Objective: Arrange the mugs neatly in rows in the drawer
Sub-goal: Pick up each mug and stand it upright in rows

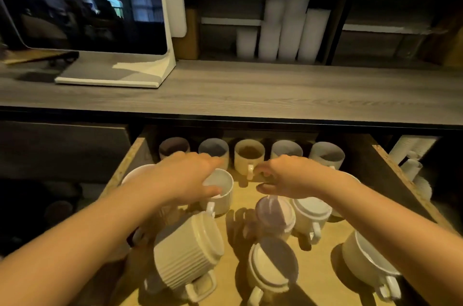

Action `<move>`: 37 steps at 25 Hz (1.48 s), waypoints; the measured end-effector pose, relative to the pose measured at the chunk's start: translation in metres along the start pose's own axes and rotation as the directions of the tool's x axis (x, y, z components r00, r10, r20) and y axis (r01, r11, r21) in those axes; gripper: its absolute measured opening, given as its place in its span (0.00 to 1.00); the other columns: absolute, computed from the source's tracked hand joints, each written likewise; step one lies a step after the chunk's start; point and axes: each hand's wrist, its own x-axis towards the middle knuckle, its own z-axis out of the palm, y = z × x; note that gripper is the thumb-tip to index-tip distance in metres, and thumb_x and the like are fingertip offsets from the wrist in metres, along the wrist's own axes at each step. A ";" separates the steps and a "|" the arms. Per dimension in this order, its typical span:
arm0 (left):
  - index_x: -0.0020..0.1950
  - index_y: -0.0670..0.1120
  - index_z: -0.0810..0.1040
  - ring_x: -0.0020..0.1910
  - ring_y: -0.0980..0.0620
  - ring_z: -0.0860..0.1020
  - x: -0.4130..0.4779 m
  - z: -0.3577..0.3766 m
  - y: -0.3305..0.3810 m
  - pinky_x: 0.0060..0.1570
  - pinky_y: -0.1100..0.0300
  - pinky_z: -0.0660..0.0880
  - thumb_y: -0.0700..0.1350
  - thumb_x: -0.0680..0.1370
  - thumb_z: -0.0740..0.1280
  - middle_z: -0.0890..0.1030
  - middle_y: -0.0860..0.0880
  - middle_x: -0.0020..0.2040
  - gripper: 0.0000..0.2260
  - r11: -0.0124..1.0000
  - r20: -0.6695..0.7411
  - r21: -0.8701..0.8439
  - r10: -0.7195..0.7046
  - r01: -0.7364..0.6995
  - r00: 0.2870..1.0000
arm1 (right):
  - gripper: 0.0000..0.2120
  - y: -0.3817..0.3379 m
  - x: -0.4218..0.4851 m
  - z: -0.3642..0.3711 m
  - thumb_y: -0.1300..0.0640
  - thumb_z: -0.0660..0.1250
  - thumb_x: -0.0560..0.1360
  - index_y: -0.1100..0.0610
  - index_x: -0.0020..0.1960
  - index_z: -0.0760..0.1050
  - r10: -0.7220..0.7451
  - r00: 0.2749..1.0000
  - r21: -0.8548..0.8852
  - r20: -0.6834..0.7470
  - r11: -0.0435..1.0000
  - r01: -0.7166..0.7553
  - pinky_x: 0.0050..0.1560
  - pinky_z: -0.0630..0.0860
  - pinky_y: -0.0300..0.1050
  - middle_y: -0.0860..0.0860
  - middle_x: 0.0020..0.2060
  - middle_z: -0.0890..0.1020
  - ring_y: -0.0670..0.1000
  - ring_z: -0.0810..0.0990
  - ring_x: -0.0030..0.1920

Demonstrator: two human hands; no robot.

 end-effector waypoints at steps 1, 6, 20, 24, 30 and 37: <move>0.74 0.54 0.59 0.69 0.51 0.68 -0.007 -0.002 -0.012 0.67 0.54 0.66 0.56 0.78 0.62 0.67 0.52 0.73 0.26 1.000 0.009 0.008 -0.028 0.028 1.000 | 0.20 -0.009 0.007 0.002 0.46 0.60 0.77 0.50 0.68 0.67 -0.019 1.000 0.015 -0.005 1.000 0.019 0.52 0.77 0.43 0.52 0.59 0.80 0.52 0.79 0.54; 0.75 0.51 0.56 0.71 0.49 0.65 -0.024 -0.002 -0.067 0.69 0.51 0.61 0.62 0.73 0.65 0.65 0.49 0.73 0.35 0.957 0.114 0.216 -0.224 0.196 0.968 | 0.22 -0.046 0.050 0.009 0.49 0.63 0.77 0.51 0.70 0.67 -0.083 0.996 0.137 -0.022 0.987 0.085 0.55 0.77 0.44 0.52 0.62 0.78 0.53 0.78 0.58; 0.66 0.49 0.67 0.59 0.51 0.74 -0.027 0.021 -0.084 0.56 0.57 0.70 0.70 0.68 0.63 0.75 0.50 0.62 0.34 0.945 0.010 0.159 -0.291 0.285 0.957 | 0.34 -0.061 0.098 0.049 0.39 0.69 0.68 0.52 0.68 0.65 0.121 0.993 0.045 0.008 0.992 -0.121 0.48 0.80 0.48 0.54 0.57 0.78 0.55 0.78 0.53; 0.69 0.51 0.64 0.61 0.51 0.72 -0.028 0.019 -0.082 0.57 0.58 0.72 0.67 0.69 0.65 0.72 0.51 0.65 0.34 0.960 -0.016 0.131 -0.247 0.247 0.969 | 0.32 -0.056 0.091 0.044 0.40 0.70 0.68 0.53 0.66 0.68 0.115 0.993 0.069 -0.015 0.991 -0.114 0.46 0.80 0.45 0.53 0.53 0.79 0.53 0.79 0.49; 0.75 0.52 0.56 0.69 0.51 0.64 -0.020 0.002 -0.072 0.62 0.56 0.69 0.60 0.71 0.69 0.64 0.51 0.72 0.38 0.992 0.003 0.031 -0.121 0.121 0.993 | 0.31 -0.020 0.066 0.040 0.41 0.70 0.68 0.52 0.66 0.69 0.171 0.985 0.063 0.016 0.983 -0.172 0.45 0.79 0.42 0.50 0.49 0.78 0.50 0.78 0.46; 0.75 0.53 0.53 0.71 0.50 0.61 0.030 0.007 -0.044 0.65 0.55 0.65 0.51 0.70 0.74 0.62 0.52 0.74 0.40 0.998 0.113 -0.060 0.044 -0.037 0.993 | 0.32 0.010 0.049 0.044 0.41 0.70 0.68 0.53 0.67 0.68 0.201 0.979 0.083 -0.029 0.977 -0.198 0.43 0.77 0.39 0.51 0.51 0.79 0.49 0.77 0.45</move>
